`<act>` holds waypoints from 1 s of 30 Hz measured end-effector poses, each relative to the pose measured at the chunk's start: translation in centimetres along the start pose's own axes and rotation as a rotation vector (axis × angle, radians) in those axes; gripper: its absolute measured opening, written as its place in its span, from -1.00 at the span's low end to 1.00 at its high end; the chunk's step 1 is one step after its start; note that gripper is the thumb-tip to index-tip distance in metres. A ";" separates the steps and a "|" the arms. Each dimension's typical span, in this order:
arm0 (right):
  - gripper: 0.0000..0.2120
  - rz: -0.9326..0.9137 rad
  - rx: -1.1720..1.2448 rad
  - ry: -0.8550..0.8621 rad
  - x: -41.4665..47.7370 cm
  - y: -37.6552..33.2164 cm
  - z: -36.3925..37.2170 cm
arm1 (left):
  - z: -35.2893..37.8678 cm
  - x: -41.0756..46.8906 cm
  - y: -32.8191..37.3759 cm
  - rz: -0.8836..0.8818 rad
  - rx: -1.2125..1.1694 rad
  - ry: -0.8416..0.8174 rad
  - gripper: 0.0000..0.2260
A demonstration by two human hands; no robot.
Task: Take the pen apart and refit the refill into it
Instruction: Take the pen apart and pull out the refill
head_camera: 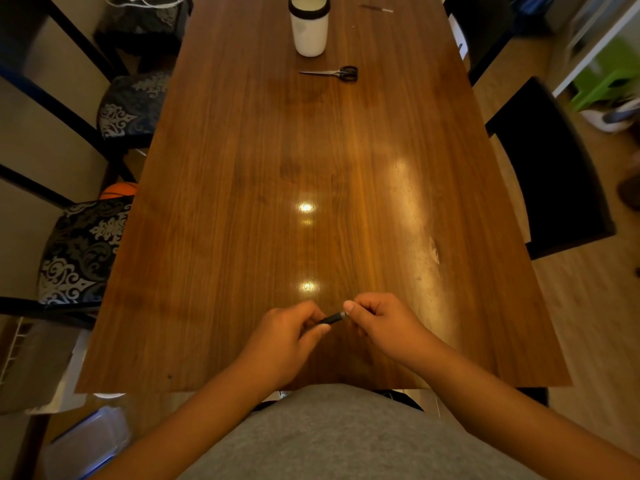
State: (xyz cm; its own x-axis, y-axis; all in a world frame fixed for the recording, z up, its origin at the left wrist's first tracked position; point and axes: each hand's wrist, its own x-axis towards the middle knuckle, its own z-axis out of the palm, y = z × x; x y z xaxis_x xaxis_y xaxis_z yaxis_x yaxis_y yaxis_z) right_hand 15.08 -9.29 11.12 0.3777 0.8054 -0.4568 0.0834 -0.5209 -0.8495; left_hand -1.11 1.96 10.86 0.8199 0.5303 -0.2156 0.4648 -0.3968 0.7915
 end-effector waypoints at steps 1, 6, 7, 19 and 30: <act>-0.61 -0.014 -0.006 0.005 0.0 -0.1 0.0 | -0.1 0.0 0.0 -0.008 -0.015 -0.012 -1.00; -0.61 -0.062 -0.013 0.012 -0.3 -0.6 0.2 | -1.0 0.2 0.1 -0.089 -0.149 -0.123 -0.92; -0.61 -0.068 -0.016 0.005 -0.5 -0.7 0.3 | -1.3 0.1 0.1 -0.114 -0.192 -0.169 -0.93; -0.85 -0.175 -0.016 -0.055 -1.7 -1.2 0.1 | -3.3 0.8 -0.1 -0.203 -0.428 -0.324 -0.94; -0.70 -0.076 -0.073 -0.036 -1.1 -1.8 -0.5 | -2.1 0.8 -0.8 -0.109 -0.170 -0.173 -0.90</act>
State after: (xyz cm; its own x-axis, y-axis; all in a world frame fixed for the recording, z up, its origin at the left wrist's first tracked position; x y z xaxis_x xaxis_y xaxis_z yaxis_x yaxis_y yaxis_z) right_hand 14.98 -9.37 13.33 0.3346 0.8523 -0.4020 0.1779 -0.4760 -0.8612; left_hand -1.51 4.25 11.23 0.8196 0.4215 -0.3880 0.5028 -0.2047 0.8398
